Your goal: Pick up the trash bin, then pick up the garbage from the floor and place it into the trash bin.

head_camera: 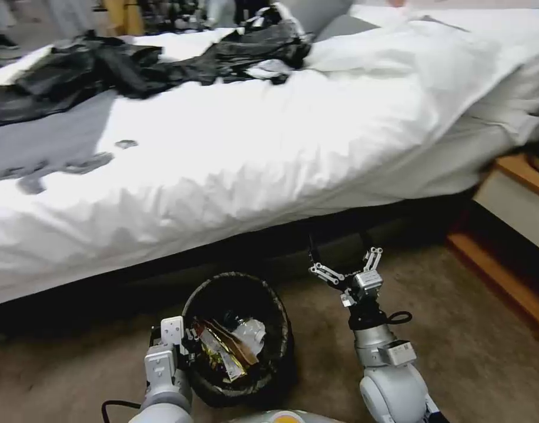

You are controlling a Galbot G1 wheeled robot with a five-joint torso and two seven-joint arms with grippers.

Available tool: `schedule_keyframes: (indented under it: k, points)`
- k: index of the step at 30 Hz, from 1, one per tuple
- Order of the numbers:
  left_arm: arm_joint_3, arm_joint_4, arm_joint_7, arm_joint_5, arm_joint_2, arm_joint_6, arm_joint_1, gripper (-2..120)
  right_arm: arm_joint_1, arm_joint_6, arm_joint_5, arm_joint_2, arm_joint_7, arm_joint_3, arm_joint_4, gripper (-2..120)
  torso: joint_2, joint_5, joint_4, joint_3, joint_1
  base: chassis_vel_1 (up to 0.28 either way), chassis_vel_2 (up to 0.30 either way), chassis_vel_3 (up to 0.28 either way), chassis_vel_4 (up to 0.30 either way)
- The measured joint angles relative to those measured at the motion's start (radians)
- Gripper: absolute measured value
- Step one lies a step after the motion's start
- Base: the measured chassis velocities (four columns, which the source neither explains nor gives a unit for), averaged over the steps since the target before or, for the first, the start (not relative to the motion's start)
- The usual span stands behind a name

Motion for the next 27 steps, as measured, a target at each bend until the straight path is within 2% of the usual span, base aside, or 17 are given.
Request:
schedule_keyframes:
  k: [27]
  points:
    - [-0.001,0.018,-0.001,-0.022,0.012,0.005,-0.03,0,-0.069,0.025,-0.052,0.013,-0.019,-0.033,0.047,100,0.0,0.0,0.0001,0.0,0.0,0.126,0.125,0.124,0.122]
